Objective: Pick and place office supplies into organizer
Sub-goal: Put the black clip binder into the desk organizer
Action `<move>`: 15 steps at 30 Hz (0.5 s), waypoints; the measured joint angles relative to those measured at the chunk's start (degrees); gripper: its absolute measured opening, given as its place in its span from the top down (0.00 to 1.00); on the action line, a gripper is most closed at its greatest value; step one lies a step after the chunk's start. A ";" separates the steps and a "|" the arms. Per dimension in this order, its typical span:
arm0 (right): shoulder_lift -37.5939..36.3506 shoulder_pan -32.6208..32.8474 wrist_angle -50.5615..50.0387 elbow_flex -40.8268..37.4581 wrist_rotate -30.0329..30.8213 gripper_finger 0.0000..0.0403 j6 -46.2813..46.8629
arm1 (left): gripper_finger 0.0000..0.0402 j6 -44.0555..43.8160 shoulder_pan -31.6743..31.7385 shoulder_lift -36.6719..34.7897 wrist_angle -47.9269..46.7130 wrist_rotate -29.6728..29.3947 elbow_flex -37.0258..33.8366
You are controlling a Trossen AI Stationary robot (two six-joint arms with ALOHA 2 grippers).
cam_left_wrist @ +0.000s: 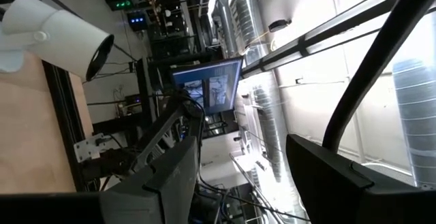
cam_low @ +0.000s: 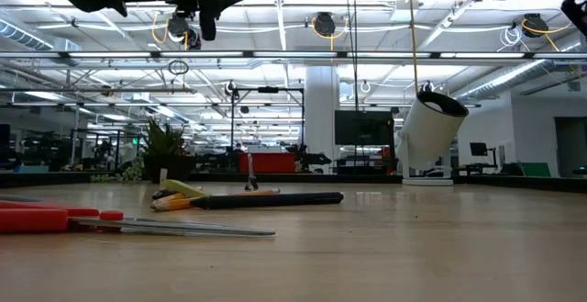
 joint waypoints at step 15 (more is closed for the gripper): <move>-2.21 -4.48 9.34 0.02 21.99 0.73 -4.20 | 0.43 12.07 -3.88 0.00 3.11 0.61 0.02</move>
